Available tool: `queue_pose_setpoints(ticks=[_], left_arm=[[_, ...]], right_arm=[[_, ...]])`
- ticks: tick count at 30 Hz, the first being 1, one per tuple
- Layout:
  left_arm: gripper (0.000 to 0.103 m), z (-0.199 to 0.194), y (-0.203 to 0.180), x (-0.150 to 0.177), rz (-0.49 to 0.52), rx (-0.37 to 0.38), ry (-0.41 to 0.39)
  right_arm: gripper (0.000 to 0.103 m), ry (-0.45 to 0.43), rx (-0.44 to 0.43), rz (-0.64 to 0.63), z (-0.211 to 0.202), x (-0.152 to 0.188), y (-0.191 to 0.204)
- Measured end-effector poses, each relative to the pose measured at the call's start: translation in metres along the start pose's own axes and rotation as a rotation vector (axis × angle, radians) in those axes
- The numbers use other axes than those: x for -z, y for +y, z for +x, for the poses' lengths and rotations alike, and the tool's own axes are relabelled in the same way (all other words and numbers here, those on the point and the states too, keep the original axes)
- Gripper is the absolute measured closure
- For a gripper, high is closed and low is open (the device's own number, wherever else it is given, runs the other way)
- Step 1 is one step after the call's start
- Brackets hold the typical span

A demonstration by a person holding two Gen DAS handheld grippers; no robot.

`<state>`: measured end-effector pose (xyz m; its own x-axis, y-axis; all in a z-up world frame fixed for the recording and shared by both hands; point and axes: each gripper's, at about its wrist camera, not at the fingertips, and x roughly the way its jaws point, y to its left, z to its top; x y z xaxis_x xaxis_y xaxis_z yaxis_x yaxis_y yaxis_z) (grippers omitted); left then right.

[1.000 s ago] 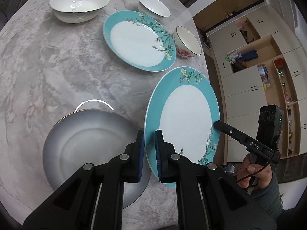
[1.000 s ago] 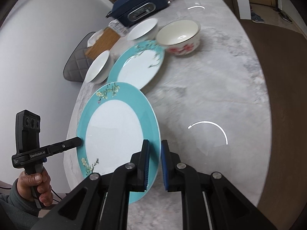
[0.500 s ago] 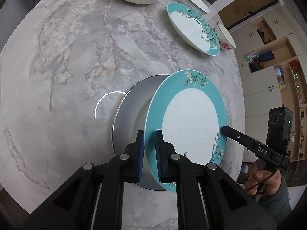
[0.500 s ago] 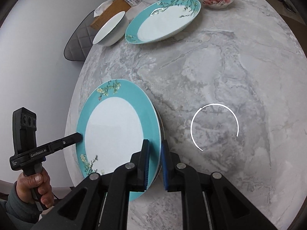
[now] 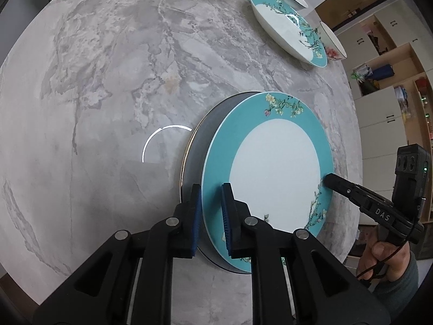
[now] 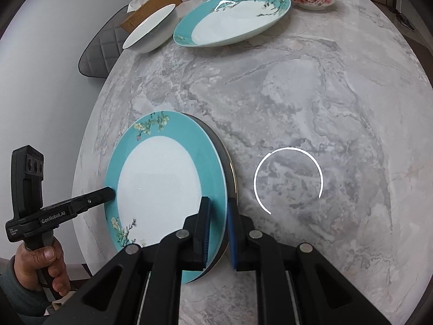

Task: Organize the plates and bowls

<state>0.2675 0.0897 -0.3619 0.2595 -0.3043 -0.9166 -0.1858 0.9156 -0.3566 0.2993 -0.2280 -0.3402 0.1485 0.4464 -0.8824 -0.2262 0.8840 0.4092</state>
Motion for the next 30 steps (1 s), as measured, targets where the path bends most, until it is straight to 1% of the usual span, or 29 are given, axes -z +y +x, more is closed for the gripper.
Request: queue_pose_setpoints(ticks=[3,5,11,15,17,19,20,22,23,24,26,27,28,29,30], left_arm=[[0.089,0.000,-0.002,-0.002,0.007,-0.009,-0.002],[0.089,0.001,-0.006,-0.002,0.033,-0.029,-0.001],[0.089,0.001,-0.012,-0.001,0.061,-0.054,-0.018],[0.087,0.000,-0.013,0.000,0.084,-0.064,-0.024],[0.087,0.000,-0.013,0.001,0.092,-0.065,-0.032],[0.086,-0.001,-0.011,0.003,0.093,-0.057,-0.042],[0.082,-0.002,-0.010,0.003,0.090,-0.046,-0.051],[0.070,-0.005,-0.008,0.005,0.089,-0.025,-0.068],[0.046,-0.006,-0.007,0.005,0.091,-0.035,-0.075],[0.031,-0.008,-0.005,0.005,0.086,-0.043,-0.088],[0.031,-0.011,0.000,0.006,0.062,-0.024,-0.097],[0.031,-0.013,0.003,0.006,0.052,-0.017,-0.096],[0.031,-0.017,0.005,0.007,0.044,-0.009,-0.092],[0.031,-0.022,0.007,0.007,0.036,-0.002,-0.091],[0.026,-0.030,0.009,0.008,0.030,0.013,-0.099]], right_arm=[[0.087,-0.007,0.068,-0.049,0.000,0.002,0.011],[0.085,-0.007,0.119,-0.085,0.001,0.003,0.019],[0.085,0.002,0.291,-0.195,0.008,0.009,0.039],[0.084,-0.013,0.334,-0.218,0.010,0.009,0.045],[0.076,-0.012,0.335,-0.220,0.012,0.009,0.046],[0.074,-0.019,0.348,-0.229,0.013,0.010,0.050],[0.074,-0.022,0.351,-0.233,0.013,0.011,0.051],[0.071,-0.030,0.356,-0.232,0.016,0.011,0.054],[0.068,-0.034,0.358,-0.227,0.016,0.011,0.054],[0.065,-0.039,0.358,-0.221,0.016,0.012,0.055],[0.049,-0.059,0.362,-0.202,0.014,0.013,0.056],[0.045,-0.074,0.361,-0.189,0.010,0.014,0.056],[0.036,-0.091,0.354,-0.177,0.005,0.015,0.056],[0.024,-0.116,0.344,-0.161,-0.004,0.017,0.056],[0.017,-0.151,0.325,-0.143,-0.015,0.018,0.056]])
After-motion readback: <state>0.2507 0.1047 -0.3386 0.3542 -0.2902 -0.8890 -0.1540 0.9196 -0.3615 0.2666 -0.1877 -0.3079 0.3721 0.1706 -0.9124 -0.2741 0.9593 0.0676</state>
